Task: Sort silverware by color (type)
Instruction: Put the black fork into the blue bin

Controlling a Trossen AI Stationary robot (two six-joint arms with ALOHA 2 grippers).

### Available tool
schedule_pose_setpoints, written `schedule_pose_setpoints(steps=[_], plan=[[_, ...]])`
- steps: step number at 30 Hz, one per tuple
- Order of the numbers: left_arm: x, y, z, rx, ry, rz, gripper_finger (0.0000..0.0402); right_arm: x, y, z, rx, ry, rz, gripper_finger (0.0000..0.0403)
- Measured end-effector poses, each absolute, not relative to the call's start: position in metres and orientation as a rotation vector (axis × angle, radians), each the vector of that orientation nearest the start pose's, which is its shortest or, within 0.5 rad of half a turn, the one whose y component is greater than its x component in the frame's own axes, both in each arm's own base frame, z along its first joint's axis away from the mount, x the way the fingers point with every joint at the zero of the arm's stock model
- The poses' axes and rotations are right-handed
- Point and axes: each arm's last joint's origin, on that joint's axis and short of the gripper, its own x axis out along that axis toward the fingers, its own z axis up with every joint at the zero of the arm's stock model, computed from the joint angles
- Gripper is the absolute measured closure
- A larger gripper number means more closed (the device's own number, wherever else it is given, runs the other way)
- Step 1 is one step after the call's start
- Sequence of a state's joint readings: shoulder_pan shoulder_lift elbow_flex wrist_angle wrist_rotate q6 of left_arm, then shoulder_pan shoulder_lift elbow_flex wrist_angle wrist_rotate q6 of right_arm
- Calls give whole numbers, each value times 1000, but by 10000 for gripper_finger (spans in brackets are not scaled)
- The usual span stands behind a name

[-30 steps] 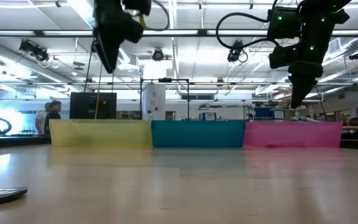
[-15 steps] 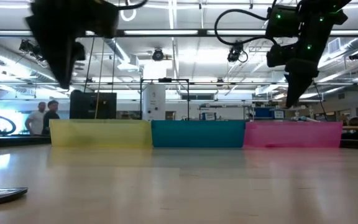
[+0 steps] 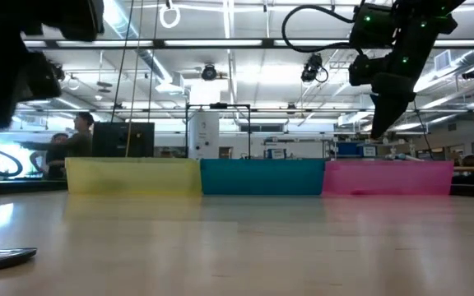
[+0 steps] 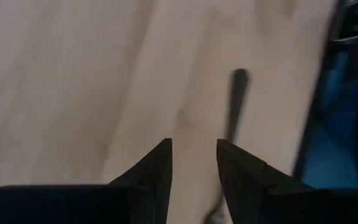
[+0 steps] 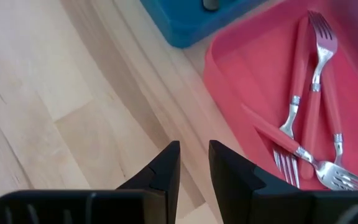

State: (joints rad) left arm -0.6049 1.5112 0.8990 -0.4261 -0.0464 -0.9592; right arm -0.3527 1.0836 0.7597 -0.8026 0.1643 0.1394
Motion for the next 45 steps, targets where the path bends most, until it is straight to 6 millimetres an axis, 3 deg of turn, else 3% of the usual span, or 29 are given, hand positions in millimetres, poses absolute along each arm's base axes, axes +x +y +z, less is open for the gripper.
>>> schedule_pose_setpoints(steps=[10,17,22,45], plan=[[252,-208,212,-524,1084,-89,276,178,-70,230,284,1062,-551,310],[253,-237,195,-459,1284,40,276,178,-70,230,293,1059,-537,310],[251,-252,183,-491,1294,42,276,179,-70,230,301,1057,-541,310],[244,-256,147,-400,1418,172,276,180,-70,230,318,1037,-529,310]])
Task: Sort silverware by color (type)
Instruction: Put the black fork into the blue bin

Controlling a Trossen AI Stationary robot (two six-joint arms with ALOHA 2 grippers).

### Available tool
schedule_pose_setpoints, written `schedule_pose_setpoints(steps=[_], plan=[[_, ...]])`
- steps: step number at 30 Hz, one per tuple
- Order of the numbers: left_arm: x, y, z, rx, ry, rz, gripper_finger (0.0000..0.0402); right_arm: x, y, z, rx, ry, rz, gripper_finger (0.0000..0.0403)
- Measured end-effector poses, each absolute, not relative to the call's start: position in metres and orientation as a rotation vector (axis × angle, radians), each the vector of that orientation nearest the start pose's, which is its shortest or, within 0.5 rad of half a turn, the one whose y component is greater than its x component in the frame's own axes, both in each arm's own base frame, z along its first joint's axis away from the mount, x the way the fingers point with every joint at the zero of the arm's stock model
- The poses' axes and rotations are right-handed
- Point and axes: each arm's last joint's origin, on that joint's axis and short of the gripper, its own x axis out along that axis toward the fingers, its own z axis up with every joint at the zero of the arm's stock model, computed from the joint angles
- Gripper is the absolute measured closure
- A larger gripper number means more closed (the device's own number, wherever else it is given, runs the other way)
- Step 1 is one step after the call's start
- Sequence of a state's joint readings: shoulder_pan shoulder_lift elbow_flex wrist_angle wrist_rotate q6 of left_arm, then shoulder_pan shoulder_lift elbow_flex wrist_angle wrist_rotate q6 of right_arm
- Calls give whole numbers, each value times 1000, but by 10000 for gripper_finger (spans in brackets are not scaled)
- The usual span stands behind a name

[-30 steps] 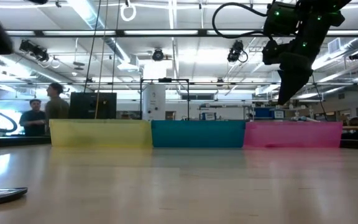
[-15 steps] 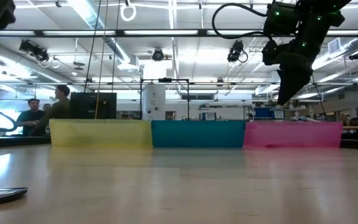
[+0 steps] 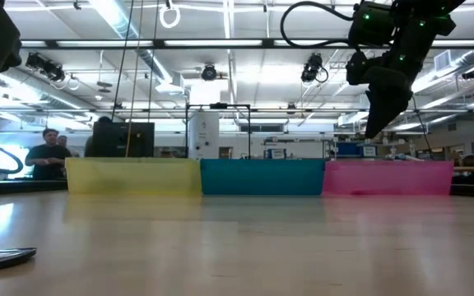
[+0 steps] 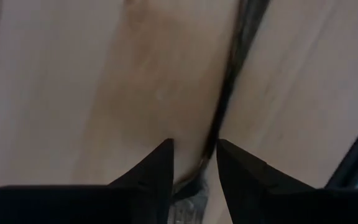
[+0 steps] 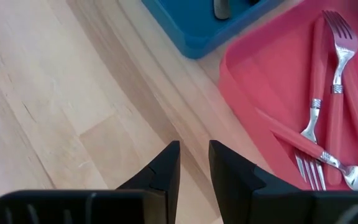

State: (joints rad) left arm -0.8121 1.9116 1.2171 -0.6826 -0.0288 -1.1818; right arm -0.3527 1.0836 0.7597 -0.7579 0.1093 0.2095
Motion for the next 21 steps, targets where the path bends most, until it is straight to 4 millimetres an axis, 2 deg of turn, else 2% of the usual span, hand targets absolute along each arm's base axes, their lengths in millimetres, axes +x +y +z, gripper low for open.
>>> schedule_pose_setpoints(steps=[10,13,17,21], plan=[[246,-256,139,-377,1438,179,286,180,-69,230,320,1038,-522,310],[245,-256,138,-373,1442,183,317,180,-69,230,319,1039,-522,310],[246,-254,138,-364,1448,186,380,180,-70,230,319,1036,-522,310],[247,-252,138,-339,1451,168,392,180,-70,230,319,1036,-522,310]])
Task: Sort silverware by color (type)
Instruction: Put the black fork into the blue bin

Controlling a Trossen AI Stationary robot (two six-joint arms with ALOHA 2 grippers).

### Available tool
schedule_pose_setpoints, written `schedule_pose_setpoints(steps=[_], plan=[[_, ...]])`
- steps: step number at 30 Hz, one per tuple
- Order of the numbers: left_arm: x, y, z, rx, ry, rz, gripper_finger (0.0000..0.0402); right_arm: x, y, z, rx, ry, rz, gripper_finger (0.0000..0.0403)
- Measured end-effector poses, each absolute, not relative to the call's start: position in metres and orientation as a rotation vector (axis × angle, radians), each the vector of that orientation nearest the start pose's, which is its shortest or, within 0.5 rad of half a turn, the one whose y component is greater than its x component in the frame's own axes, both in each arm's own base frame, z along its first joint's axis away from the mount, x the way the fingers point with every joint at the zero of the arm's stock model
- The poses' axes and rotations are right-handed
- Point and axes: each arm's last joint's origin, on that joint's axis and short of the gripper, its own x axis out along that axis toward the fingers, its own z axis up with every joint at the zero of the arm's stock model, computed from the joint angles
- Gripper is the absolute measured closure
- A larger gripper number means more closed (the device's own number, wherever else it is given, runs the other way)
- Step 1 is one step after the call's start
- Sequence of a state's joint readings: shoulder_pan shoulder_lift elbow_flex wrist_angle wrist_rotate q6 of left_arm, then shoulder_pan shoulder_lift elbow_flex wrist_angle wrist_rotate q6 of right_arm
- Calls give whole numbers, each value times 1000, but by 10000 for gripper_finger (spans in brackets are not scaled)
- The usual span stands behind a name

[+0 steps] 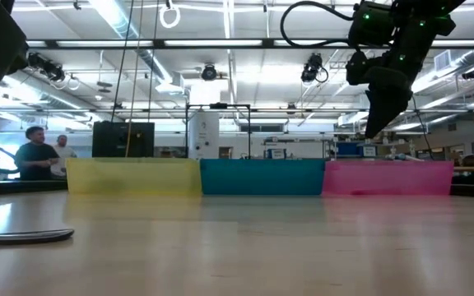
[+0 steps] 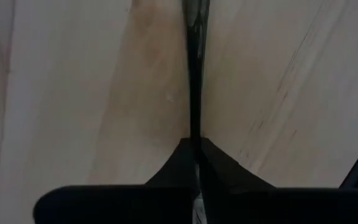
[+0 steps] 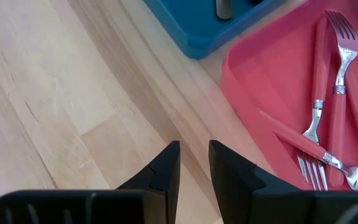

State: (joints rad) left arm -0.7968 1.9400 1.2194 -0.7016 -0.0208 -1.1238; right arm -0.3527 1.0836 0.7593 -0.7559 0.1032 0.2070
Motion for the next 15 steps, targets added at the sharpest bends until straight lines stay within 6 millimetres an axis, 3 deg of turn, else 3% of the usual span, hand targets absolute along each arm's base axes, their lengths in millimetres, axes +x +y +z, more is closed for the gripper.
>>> schedule_pose_setpoints(steps=[7,15], plan=[[259,-236,148,-303,1434,108,397,180,-70,230,318,1036,-522,310],[283,-188,181,-216,1344,62,399,181,-68,231,307,1032,-518,310]])
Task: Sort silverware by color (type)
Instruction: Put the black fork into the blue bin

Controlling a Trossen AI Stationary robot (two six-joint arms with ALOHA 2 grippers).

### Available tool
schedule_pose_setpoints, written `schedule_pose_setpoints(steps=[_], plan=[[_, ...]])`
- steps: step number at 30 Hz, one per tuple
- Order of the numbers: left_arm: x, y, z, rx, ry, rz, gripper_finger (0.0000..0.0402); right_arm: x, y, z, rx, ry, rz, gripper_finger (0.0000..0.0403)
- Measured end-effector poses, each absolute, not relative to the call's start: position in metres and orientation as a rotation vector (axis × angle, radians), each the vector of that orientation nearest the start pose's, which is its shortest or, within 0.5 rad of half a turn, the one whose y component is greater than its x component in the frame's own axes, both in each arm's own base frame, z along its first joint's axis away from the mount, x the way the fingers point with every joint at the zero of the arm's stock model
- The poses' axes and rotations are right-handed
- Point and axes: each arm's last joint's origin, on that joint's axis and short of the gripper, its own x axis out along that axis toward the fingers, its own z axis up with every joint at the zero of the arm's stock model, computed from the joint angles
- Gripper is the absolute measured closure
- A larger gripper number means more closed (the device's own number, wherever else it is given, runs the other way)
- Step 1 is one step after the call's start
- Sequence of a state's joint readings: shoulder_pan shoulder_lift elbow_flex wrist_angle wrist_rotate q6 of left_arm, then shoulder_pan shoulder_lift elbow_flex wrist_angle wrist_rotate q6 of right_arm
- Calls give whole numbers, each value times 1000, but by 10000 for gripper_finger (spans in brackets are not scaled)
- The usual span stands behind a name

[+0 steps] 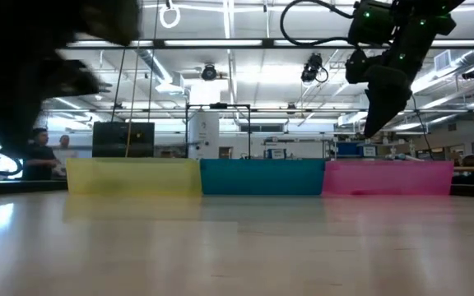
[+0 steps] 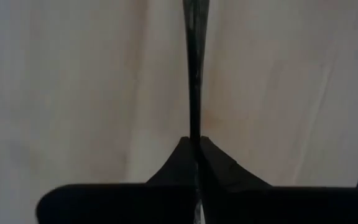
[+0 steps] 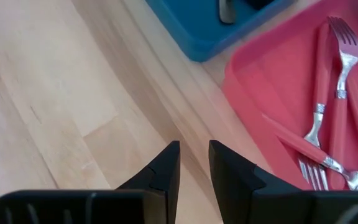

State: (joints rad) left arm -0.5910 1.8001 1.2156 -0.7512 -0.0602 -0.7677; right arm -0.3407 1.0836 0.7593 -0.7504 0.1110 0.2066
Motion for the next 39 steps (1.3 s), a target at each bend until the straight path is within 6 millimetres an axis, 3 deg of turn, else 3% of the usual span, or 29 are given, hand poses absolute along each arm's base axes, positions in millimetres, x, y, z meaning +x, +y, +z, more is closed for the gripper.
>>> schedule_pose_setpoints(steps=[10,16,26,32,39], plan=[[321,-88,208,-81,1248,53,398,185,-56,223,274,1036,-462,310],[333,-16,216,-23,1227,108,398,185,-52,216,259,1038,-446,310],[349,88,255,103,1003,179,398,196,-55,222,207,920,-423,310],[349,137,267,136,828,193,398,196,-56,222,204,912,-453,310],[351,169,274,143,656,229,397,196,-56,222,228,904,-485,310]])
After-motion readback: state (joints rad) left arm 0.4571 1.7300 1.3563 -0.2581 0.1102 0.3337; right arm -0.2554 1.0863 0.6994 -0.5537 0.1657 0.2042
